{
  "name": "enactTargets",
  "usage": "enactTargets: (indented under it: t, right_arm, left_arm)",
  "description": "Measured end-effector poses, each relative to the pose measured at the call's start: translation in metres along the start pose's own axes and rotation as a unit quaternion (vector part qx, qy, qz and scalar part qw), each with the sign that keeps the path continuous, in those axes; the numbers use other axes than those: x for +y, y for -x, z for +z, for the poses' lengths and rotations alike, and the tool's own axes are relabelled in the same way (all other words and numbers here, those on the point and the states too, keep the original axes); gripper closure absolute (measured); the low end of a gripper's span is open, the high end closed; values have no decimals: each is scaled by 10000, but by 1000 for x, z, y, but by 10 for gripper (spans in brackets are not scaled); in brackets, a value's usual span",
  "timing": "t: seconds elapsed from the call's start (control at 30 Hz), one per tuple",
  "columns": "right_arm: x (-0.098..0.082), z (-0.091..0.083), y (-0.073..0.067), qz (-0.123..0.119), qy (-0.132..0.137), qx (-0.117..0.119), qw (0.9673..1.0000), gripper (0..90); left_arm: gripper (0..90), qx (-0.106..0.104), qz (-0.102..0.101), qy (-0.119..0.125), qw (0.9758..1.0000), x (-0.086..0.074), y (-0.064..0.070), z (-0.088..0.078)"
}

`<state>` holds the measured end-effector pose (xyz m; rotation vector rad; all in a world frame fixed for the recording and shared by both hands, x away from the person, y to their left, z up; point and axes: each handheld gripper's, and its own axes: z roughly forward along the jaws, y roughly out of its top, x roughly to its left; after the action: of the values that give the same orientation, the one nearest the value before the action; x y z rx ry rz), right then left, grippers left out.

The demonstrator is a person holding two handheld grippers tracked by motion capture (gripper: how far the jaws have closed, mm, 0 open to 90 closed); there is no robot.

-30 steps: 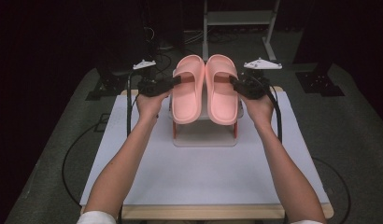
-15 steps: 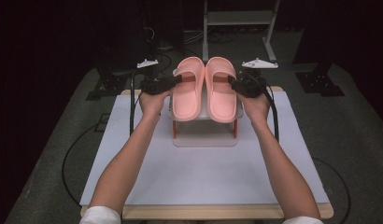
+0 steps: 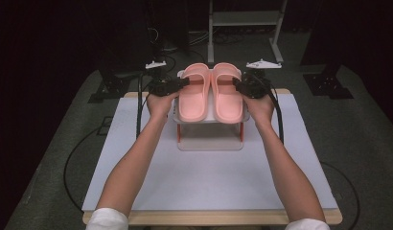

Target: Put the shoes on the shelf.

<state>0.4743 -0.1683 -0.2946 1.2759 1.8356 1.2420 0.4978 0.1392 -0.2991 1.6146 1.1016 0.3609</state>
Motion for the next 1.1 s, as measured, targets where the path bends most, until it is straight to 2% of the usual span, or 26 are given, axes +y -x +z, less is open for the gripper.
enactTargets:
  t: [0.3,0.97,1.1]
  right_arm:
    - [-1,8,2,116,-45,-31,9999,611]
    - [0,12,-2,172,-20,-40,9998,590]
    - [-1,13,-2,166,5,-37,9999,588]
  left_arm:
    - [536,29,5,-30,10000,0,-1,3]
    - [527,37,21,-21,10000,1,1,7]
    - [527,-28,23,23,10000,1,-2,8]
